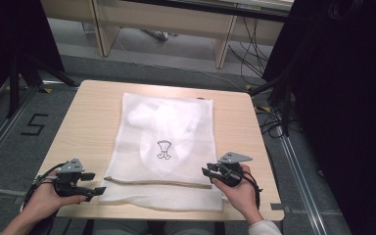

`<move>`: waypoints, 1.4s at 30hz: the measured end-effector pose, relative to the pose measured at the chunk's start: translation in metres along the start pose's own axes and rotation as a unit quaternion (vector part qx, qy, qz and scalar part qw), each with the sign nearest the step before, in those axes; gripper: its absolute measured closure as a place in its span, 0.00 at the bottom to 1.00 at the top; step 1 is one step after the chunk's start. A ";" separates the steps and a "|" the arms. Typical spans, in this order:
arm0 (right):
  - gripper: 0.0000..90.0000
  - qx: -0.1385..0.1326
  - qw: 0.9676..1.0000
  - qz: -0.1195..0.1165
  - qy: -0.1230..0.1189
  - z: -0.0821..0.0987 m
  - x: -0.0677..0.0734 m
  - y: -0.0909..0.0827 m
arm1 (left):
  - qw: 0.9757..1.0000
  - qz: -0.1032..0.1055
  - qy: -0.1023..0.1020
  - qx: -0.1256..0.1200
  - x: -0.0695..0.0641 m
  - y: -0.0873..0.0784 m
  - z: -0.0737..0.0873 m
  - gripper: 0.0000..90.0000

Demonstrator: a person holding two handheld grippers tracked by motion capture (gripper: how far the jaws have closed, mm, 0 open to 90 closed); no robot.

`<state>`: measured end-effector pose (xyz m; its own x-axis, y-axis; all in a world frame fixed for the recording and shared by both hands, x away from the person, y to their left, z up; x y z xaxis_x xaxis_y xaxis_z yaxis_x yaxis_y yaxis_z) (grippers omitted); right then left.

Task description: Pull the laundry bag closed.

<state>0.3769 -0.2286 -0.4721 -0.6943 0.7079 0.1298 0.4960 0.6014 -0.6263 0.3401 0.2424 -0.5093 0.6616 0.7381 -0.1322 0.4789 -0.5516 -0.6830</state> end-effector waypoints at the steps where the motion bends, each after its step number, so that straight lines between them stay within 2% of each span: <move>1: 0.76 0.004 1.000 -0.009 -0.007 -0.002 0.001 0.000 | 1.000 0.001 -0.003 0.004 0.000 0.000 0.000 0.30; 3: 0.76 0.002 1.000 -0.006 -0.013 -0.003 0.004 0.001 | 1.000 0.003 -0.007 0.002 -0.001 0.000 0.000 0.30; 4: 0.76 -0.001 1.000 -0.011 -0.018 -0.005 0.006 0.003 | 1.000 0.001 -0.014 -0.011 -0.002 0.002 0.000 0.30; 5: 0.75 0.004 0.999 -0.022 -0.026 -0.009 0.012 0.005 | 1.000 0.001 -0.015 -0.008 -0.003 0.001 0.000 0.30; 6: 0.75 0.012 0.999 -0.022 -0.041 -0.011 0.013 0.006 | 1.000 0.001 -0.017 -0.006 -0.003 0.000 0.000 0.30; 7: 0.75 0.008 0.999 -0.024 -0.044 -0.012 0.015 0.008 | 1.000 -0.001 -0.011 -0.002 -0.002 -0.001 0.000 0.30; 8: 0.76 0.015 0.999 -0.027 -0.043 -0.014 0.017 0.009 | 1.000 -0.003 -0.009 -0.014 -0.002 0.000 0.001 0.30; 9: 0.76 0.013 0.998 -0.028 -0.058 -0.016 0.018 0.011 | 1.000 -0.004 -0.012 -0.011 -0.002 -0.001 0.001 0.30; 10: 0.77 0.010 0.998 -0.030 -0.059 -0.018 0.022 0.014 | 1.000 0.001 -0.003 0.000 0.000 -0.002 0.001 0.30; 13: 0.79 0.018 0.996 -0.046 -0.078 -0.027 0.032 0.022 | 1.000 0.001 -0.016 -0.003 -0.003 -0.001 0.000 0.30; 14: 0.80 0.027 0.995 -0.053 -0.084 -0.030 0.035 0.024 | 1.000 0.001 -0.007 -0.003 -0.002 -0.001 0.000 0.30; 15: 0.81 0.023 0.995 -0.058 -0.082 -0.033 0.040 0.028 | 1.000 0.002 -0.007 -0.003 -0.002 -0.001 0.000 0.30; 16: 0.81 0.028 0.993 -0.063 -0.095 -0.037 0.043 0.032 | 1.000 0.002 -0.006 -0.001 -0.002 -0.001 0.000 0.30; 17: 0.82 0.028 0.993 -0.065 -0.097 -0.040 0.048 0.036 | 1.000 0.003 0.004 0.005 -0.001 -0.002 0.000 0.30; 19: 0.82 0.039 0.990 -0.078 -0.112 -0.046 0.056 0.044 | 1.000 0.002 0.001 0.003 -0.002 -0.001 0.001 0.30; 20: 0.82 0.042 0.989 -0.079 -0.118 -0.049 0.061 0.049 | 1.000 0.002 -0.007 -0.002 -0.004 -0.001 0.001 0.30; 21: 0.82 0.047 0.988 -0.081 -0.125 -0.051 0.065 0.054 | 1.000 0.007 -0.005 -0.002 -0.003 -0.001 0.001 0.30; 22: 0.82 0.047 0.988 -0.081 -0.125 -0.051 0.065 0.054 | 1.000 0.007 -0.005 -0.002 -0.003 -0.001 0.001 0.30; 23: 0.83 0.057 0.985 -0.092 -0.133 -0.055 0.073 0.062 | 1.000 0.007 -0.005 -0.003 -0.003 -0.001 0.001 0.30; 25: 0.83 0.053 0.982 -0.103 -0.151 -0.060 0.080 0.073 | 1.000 0.004 -0.005 -0.002 -0.003 -0.001 0.001 0.30; 26: 0.83 0.059 0.983 -0.102 -0.141 -0.061 0.085 0.076 | 1.000 0.005 -0.002 0.001 -0.003 -0.001 0.001 0.30; 27: 0.83 0.062 0.980 -0.110 -0.152 -0.064 0.089 0.081 | 1.000 0.005 -0.012 -0.001 -0.004 0.000 0.001 0.30; 28: 0.84 0.065 0.979 -0.112 -0.155 -0.066 0.093 0.085 | 1.000 0.004 0.003 0.005 -0.002 -0.001 0.001 0.30; 29: 0.84 0.068 0.978 -0.117 -0.157 -0.068 0.095 0.087 | 1.000 0.004 0.005 0.007 -0.002 -0.002 0.001 0.30; 31: 0.84 0.070 0.977 -0.123 -0.159 -0.072 0.101 0.095 | 1.000 0.004 0.005 0.007 -0.002 -0.002 0.001 0.30; 33: 0.85 0.075 0.974 -0.132 -0.167 -0.077 0.106 0.101 | 1.000 0.005 -0.006 -0.001 -0.003 -0.001 0.001 0.30; 35: 0.85 0.077 0.972 -0.141 -0.172 -0.082 0.113 0.107 | 1.000 0.005 -0.005 -0.001 -0.003 -0.001 0.001 0.30; 36: 0.85 0.072 0.970 -0.148 -0.180 -0.085 0.117 0.112 | 1.000 0.005 -0.005 -0.001 -0.003 -0.001 0.001 0.30; 37: 0.85 0.075 0.970 -0.148 -0.179 -0.087 0.121 0.114 | 1.000 0.005 -0.006 -0.001 -0.003 -0.001 0.001 0.30; 38: 0.85 0.079 0.969 -0.152 -0.181 -0.089 0.123 0.116 | 1.000 0.004 0.003 0.005 -0.002 -0.002 0.000 0.30; 40: 0.85 0.084 0.966 -0.159 -0.187 -0.093 0.129 0.122 | 1.000 0.005 -0.006 -0.002 -0.003 -0.001 0.001 0.30; 42: 0.85 0.083 0.965 -0.162 -0.188 -0.096 0.135 0.129 | 1.000 0.009 -0.005 -0.003 -0.003 -0.001 0.000 0.30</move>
<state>0.3969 -0.0201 -0.4614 -0.9547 0.2889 0.0711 0.1520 0.6790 -0.7182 0.3374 0.2405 -0.5088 0.6639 0.7322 -0.1518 0.4708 -0.5670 -0.6759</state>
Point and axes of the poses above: each handheld gripper's, and its own axes: y roughly forward along the jaws, z roughly out of its underside, x roughly to its left, the point moved 1 cm from there along y, roughly forward along the jaws, and after that the axes turned 4 degrees about -z, right-handed, at the moved point
